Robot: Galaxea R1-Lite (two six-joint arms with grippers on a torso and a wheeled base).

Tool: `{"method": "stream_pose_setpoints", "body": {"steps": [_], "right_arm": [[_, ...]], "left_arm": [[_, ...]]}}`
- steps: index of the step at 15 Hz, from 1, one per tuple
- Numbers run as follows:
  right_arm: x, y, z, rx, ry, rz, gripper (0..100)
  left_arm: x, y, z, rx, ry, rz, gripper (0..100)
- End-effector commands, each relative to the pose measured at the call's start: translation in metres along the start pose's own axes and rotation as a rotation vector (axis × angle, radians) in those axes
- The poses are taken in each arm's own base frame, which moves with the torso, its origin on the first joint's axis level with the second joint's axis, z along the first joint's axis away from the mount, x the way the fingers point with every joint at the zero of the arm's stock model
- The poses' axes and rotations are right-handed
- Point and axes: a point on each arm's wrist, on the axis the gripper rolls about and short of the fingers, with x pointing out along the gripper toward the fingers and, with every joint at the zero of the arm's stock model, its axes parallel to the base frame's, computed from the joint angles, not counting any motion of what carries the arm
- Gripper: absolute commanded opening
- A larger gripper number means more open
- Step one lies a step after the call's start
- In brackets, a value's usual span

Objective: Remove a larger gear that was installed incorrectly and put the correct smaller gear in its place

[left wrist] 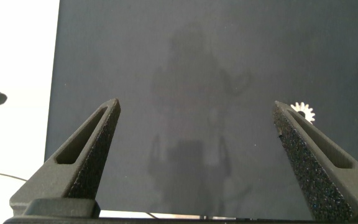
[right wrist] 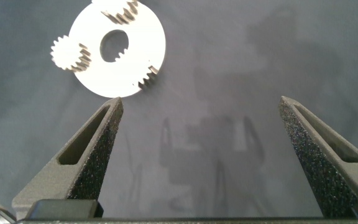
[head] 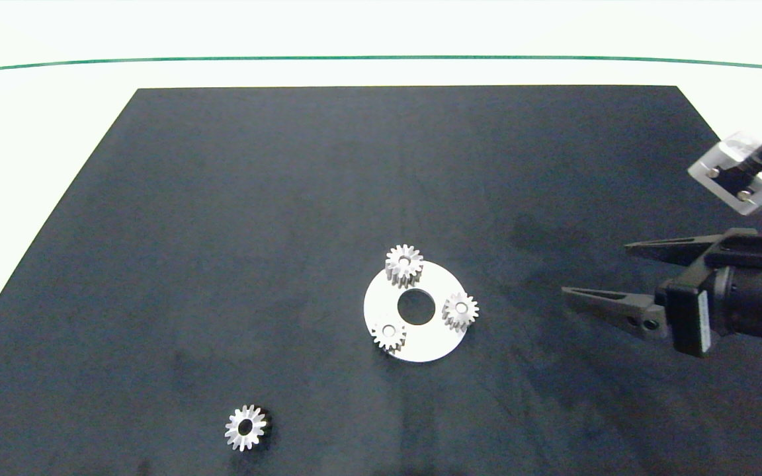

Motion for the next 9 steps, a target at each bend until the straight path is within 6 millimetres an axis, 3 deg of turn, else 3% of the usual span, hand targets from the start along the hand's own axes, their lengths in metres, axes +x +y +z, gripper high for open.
{"method": "stream_pose_setpoints", "body": {"steps": [1,9], "right_arm": [[0.041,0.015,0.009,-0.063,0.049,0.06,100],[0.102,0.027,0.023,-0.135,0.092,0.077,100]], "left_arm": [[0.001,0.0,0.0,0.001,0.008,0.002,100],[0.0,0.0,0.0,-0.018,0.002,0.006,100]]}}
